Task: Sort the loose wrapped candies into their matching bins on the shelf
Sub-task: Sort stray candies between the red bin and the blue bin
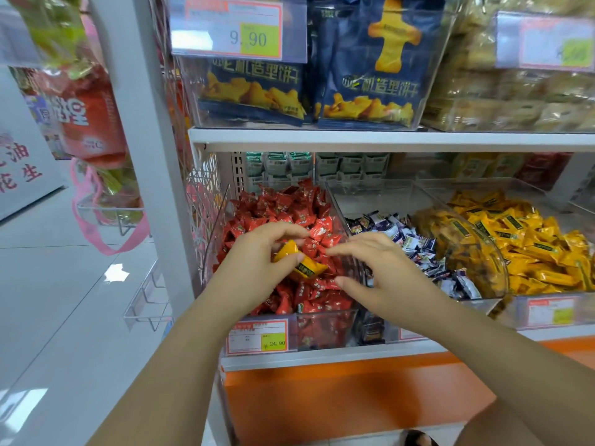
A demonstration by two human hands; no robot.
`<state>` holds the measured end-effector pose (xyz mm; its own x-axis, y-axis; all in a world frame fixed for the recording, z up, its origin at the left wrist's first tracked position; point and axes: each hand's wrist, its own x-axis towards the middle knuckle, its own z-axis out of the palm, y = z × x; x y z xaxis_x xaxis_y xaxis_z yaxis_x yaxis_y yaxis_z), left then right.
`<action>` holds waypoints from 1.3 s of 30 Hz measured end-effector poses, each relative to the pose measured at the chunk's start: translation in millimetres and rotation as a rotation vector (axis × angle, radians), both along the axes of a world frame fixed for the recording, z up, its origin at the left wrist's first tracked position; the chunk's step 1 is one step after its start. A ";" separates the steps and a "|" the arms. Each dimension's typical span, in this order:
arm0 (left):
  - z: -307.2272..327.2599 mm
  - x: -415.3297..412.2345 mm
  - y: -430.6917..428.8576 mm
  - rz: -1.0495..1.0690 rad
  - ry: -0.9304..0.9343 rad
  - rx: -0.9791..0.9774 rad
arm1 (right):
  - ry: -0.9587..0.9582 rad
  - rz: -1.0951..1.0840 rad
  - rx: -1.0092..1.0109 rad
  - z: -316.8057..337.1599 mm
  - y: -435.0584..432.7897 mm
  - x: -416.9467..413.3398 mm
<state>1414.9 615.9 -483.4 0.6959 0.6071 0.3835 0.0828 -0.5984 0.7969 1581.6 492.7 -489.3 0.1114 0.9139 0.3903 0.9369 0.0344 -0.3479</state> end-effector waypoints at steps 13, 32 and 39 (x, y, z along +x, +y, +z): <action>-0.6 42.4 -22.5 -0.018 -0.082 -0.005 | 0.372 -0.280 0.425 6.9 -23.8 31.7; -13.2 63.3 -27.0 -0.018 0.121 0.315 | 0.191 -0.685 -0.003 -6.0 -66.5 161.9; -12.0 53.2 -26.3 -0.011 0.112 0.345 | 0.305 -0.713 -0.177 3.5 -73.1 172.2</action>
